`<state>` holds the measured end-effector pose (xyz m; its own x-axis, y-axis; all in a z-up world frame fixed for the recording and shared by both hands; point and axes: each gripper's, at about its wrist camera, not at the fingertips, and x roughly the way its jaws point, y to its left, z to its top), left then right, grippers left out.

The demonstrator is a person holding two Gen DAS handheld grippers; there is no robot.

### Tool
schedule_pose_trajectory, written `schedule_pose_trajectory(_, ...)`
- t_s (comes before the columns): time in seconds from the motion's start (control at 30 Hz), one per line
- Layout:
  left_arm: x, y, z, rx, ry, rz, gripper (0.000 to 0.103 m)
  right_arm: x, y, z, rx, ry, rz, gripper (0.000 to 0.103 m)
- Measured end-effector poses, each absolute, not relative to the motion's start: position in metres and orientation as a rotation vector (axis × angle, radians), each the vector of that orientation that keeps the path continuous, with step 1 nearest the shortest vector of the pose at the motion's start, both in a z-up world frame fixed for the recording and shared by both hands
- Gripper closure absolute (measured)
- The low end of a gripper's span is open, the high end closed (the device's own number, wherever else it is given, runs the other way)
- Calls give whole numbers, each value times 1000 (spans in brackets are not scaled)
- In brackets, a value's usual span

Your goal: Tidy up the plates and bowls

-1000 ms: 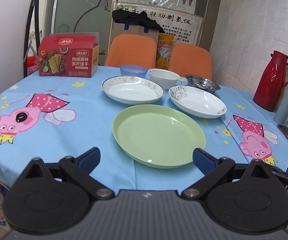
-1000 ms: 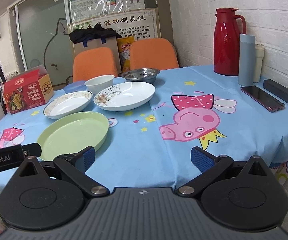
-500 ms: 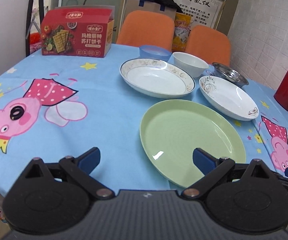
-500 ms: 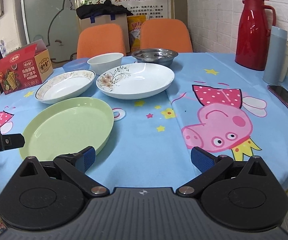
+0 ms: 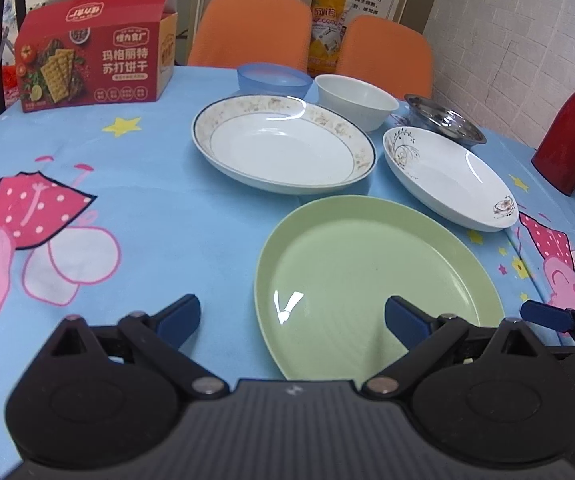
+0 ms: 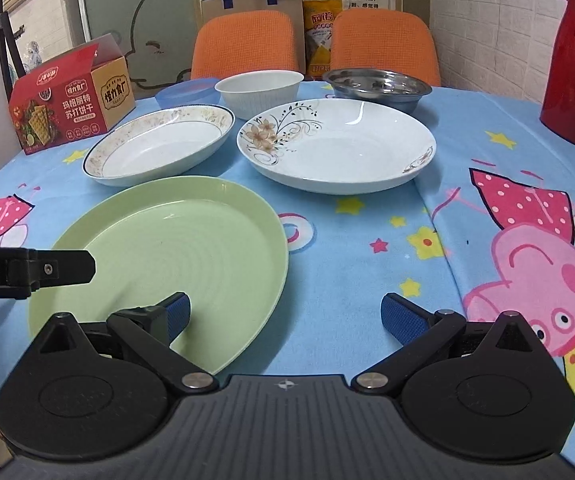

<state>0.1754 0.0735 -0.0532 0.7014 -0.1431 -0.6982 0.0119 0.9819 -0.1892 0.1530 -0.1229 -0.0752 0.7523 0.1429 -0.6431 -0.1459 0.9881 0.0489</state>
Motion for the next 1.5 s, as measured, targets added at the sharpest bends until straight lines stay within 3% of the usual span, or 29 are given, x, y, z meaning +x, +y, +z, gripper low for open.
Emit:
schedule_pose_trajectory(0.33, 184, 72, -58, -160, 800, -104, 6, 152, -127, -79, -27, 627, 192, 0)
schedule_pose_trajectory(0.63, 188, 64, -57, -153, 799, -144, 16, 154, -123, -73, 12, 604, 244, 0)
schedule_pose_trajectory(0.83, 178, 54, -61, -44, 765, -113, 34, 148, -116, -78, -15, 588, 230, 0)
schedule_pose_trajectory(0.87, 176, 54, -61, -55, 756, -129, 49, 145, -112, -79, -10, 577, 245, 0)
schedule_pose_trajectory(0.93, 174, 55, -59, -72, 755, -123, 56, 142, -102, -79, -2, 568, 230, 5)
schedule_pose_trajectory(1.5, 142, 136, -52, -167, 760, 26, 56, 132, -27, -67, -35, 553, 362, 4)
